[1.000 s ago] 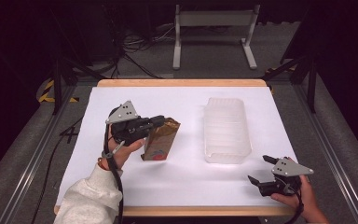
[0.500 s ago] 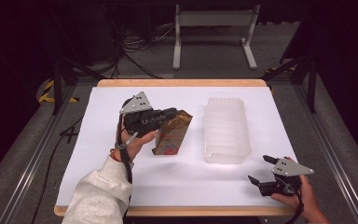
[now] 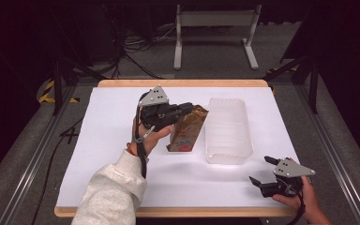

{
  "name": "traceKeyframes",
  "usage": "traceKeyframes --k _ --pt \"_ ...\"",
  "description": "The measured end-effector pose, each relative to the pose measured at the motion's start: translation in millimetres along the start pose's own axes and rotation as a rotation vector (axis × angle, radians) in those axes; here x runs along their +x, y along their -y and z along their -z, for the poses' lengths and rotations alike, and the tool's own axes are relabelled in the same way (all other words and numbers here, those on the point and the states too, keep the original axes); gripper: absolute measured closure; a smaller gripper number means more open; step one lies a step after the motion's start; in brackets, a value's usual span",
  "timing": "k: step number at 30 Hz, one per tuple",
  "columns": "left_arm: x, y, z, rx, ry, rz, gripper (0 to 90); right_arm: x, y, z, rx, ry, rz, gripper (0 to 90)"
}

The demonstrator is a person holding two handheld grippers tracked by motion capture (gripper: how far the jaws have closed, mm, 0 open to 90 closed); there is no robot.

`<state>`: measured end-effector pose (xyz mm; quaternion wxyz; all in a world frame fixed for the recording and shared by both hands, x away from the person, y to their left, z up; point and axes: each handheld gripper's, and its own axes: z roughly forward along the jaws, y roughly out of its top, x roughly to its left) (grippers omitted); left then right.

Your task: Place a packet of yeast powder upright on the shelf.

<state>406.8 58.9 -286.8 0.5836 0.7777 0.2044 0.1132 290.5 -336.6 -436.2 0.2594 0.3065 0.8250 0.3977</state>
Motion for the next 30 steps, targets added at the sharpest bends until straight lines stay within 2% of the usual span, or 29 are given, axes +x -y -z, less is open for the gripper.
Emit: traceKeyframes --k 21,30 --pt "-28.2 -30.3 -40.5 -0.016 0.074 -0.039 86.6 -0.7 0.2 0.5 -0.002 -0.003 -0.004 11.0" --pt "-36.4 -38.2 -68.0 -0.014 0.094 -0.043 86.6 -1.0 0.5 1.1 -0.006 -0.005 -0.003 11.0"
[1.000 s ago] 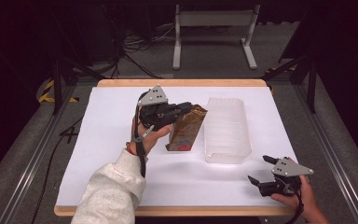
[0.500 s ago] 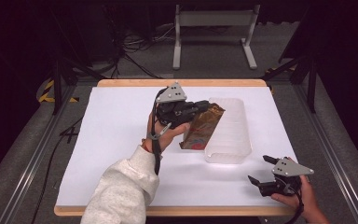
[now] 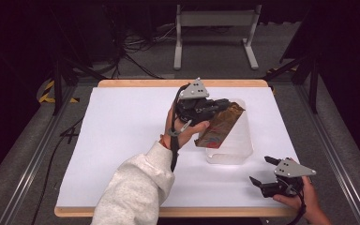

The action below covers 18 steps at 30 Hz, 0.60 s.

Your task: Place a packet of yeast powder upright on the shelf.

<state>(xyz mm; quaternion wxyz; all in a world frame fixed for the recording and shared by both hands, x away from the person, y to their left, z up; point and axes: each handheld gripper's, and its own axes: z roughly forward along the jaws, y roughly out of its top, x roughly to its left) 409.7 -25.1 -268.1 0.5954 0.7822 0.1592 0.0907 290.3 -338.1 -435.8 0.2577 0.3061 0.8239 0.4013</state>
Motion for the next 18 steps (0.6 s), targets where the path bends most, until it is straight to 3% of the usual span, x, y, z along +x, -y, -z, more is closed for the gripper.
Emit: traceKeyframes --k 10,18 --pt "-1.9 -2.6 -29.4 -0.007 0.029 0.019 86.5 -0.3 0.3 0.3 -0.001 -0.004 -0.002 11.0" --pt "-3.2 14.7 -55.2 0.004 0.055 0.057 86.5 0.0 0.4 0.7 -0.002 -0.006 -0.001 10.9"
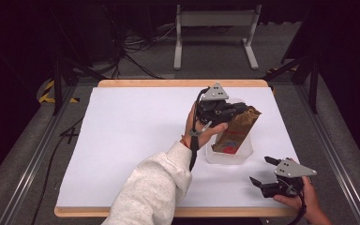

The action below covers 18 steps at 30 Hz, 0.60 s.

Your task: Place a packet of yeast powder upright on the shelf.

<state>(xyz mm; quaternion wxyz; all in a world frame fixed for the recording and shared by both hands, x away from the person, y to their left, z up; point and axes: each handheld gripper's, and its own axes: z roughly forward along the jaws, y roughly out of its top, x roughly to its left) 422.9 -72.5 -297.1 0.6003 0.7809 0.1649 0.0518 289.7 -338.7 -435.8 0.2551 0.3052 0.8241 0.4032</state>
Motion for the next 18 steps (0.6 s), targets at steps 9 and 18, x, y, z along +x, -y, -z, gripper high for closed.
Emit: traceKeyframes --k 9,18 --pt "3.3 22.0 -6.1 0.027 0.023 0.019 86.4 -0.1 0.2 -0.6 0.002 -0.001 0.000 11.0" --pt "3.8 33.7 -3.1 0.045 0.028 0.009 86.3 0.7 -0.2 -1.4 0.005 -0.001 0.002 11.0"
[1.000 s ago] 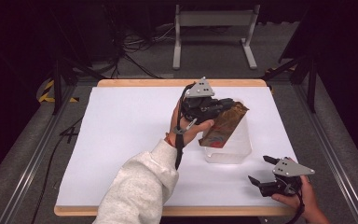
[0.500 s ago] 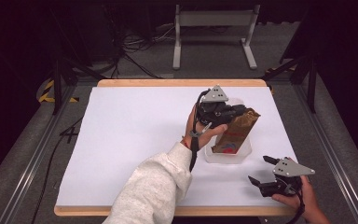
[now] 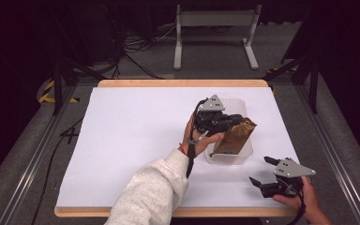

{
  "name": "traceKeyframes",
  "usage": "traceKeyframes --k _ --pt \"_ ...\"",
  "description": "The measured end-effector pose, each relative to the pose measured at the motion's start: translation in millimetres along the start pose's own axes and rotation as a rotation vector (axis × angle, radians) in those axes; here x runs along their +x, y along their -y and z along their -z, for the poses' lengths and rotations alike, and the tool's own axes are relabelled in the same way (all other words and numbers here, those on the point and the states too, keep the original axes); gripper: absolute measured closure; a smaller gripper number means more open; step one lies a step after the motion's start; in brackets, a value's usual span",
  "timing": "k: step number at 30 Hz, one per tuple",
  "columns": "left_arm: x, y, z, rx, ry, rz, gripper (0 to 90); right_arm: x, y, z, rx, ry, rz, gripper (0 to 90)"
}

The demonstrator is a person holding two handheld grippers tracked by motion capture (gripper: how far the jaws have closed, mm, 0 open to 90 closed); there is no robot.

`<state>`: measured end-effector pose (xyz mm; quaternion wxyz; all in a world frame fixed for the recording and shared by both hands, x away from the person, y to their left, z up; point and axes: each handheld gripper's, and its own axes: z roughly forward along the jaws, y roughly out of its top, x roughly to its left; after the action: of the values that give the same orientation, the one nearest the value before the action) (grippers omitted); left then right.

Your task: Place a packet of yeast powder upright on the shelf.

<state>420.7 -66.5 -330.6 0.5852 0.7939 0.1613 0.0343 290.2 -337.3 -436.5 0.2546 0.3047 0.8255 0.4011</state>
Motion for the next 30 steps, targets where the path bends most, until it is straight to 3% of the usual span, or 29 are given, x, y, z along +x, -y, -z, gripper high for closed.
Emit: traceKeyframes --k 12,18,30 --pt "8.9 14.9 9.6 -0.017 0.003 0.032 86.1 -0.2 0.2 -0.2 0.001 0.002 0.002 11.0" --pt "14.8 22.6 16.7 -0.029 -0.028 0.047 86.0 0.3 0.0 -0.7 0.004 -0.002 0.002 11.0" --pt "22.9 29.0 21.2 -0.028 -0.034 0.071 85.9 0.4 0.1 -0.5 0.005 -0.003 0.005 11.0"
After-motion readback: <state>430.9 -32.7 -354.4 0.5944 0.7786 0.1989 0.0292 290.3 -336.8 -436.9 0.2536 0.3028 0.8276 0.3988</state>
